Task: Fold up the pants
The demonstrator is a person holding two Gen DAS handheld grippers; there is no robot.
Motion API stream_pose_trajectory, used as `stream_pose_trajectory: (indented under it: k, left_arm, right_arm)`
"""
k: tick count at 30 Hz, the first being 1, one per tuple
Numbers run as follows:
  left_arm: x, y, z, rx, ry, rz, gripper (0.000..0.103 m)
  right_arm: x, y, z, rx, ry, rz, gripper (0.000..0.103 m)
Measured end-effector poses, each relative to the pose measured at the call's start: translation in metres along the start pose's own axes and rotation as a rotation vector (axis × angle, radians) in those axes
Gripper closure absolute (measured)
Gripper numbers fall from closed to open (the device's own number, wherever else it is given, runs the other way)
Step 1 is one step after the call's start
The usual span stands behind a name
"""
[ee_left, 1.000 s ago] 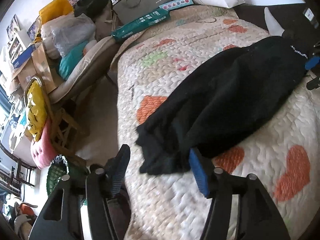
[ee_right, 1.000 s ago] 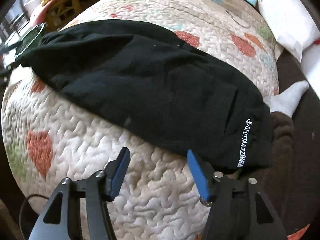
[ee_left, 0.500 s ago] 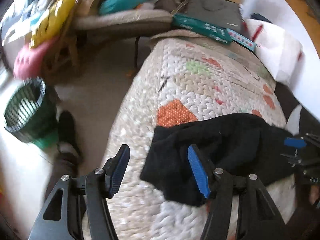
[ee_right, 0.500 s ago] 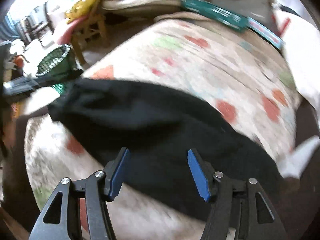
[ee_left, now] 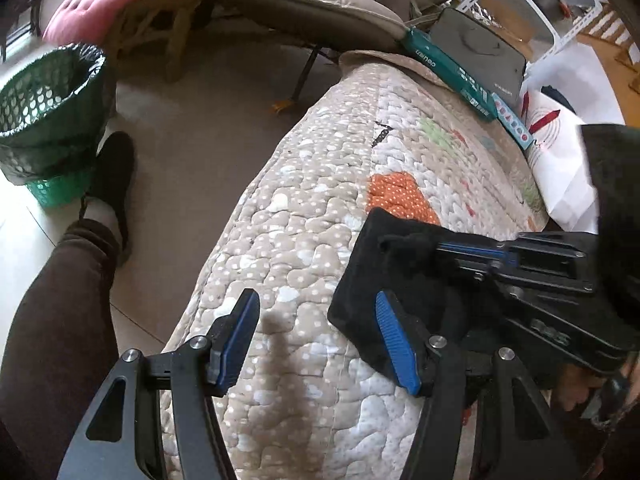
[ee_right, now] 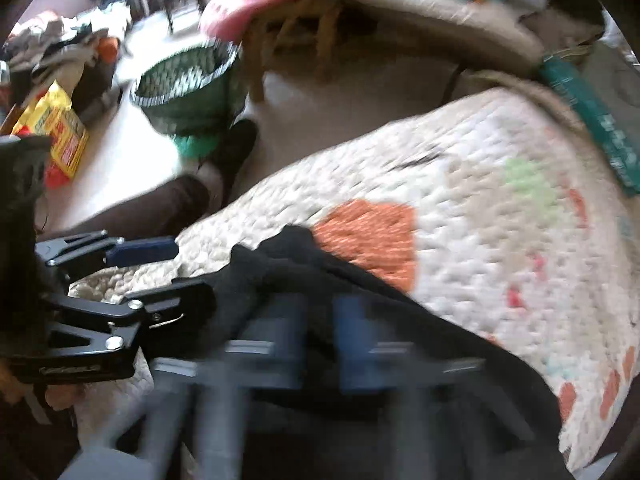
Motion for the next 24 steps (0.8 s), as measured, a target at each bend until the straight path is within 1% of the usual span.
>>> stream_pose_trajectory:
  k: [2, 5, 7, 9, 11, 13, 14, 17, 18, 19, 20, 22, 24]
  left_arm:
    - [0.002, -0.002, -0.002, 0.001, 0.006, -0.021, 0.043]
    - [0.01, -0.007, -0.008, 0.009, 0.047, -0.073, 0.043]
    - [0.009, -0.009, -0.011, 0.008, 0.072, -0.082, 0.043]
    - [0.005, -0.006, -0.009, 0.012, 0.067, -0.057, 0.043]
    - [-0.003, -0.003, -0.006, 0.024, 0.073, -0.017, 0.043]
    - [-0.012, 0.001, 0.002, 0.053, 0.077, 0.032, 0.043]
    - [-0.015, 0.003, 0.008, 0.074, 0.069, 0.053, 0.043]
    - [-0.014, 0.004, 0.019, 0.104, 0.032, 0.058, 0.043]
    - [-0.009, 0.003, 0.02, 0.104, 0.017, 0.034, 0.043]
    - [-0.004, 0.0, 0.02, 0.101, 0.008, 0.007, 0.043]
    - [0.003, -0.003, 0.02, 0.096, 0.001, -0.027, 0.043]
    - [0.02, -0.012, 0.018, 0.081, -0.02, -0.112, 0.043]
    - [0.031, -0.019, 0.016, 0.07, -0.031, -0.172, 0.044]
  right_arm:
    - [0.003, 0.008, -0.01, -0.027, -0.023, 0.001, 0.1]
    - [0.01, 0.018, -0.017, -0.043, -0.042, -0.028, 0.1]
    - [0.017, 0.023, -0.022, -0.059, -0.061, -0.044, 0.1]
    - [0.023, 0.026, -0.026, -0.068, -0.067, -0.07, 0.1]
    - [0.033, 0.027, -0.023, -0.066, -0.099, -0.117, 0.099]
    - [0.042, 0.027, -0.015, -0.05, -0.127, -0.164, 0.098]
    - [0.046, 0.026, -0.009, -0.033, -0.123, -0.185, 0.098]
    - [0.048, 0.026, 0.012, 0.04, -0.078, -0.205, 0.098]
    - [0.045, 0.028, 0.016, 0.055, -0.053, -0.196, 0.098]
    - [0.041, 0.03, 0.017, 0.068, -0.007, -0.178, 0.098]
    - [0.034, 0.032, 0.016, 0.072, 0.052, -0.158, 0.098]
    - [0.022, 0.036, 0.01, 0.065, 0.116, -0.124, 0.097]
    - [0.014, 0.039, 0.001, 0.042, 0.117, -0.096, 0.091]
Point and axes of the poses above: each gripper's, at about its wrist camera, not at the fingertips, and z roughly against the way its jaws point, x to its right, y to its top, the point moved 3 cm from there along -z, roughly the way its jaws point, and after that the axes turned 14 degrees about z, right-handed, at the moved point
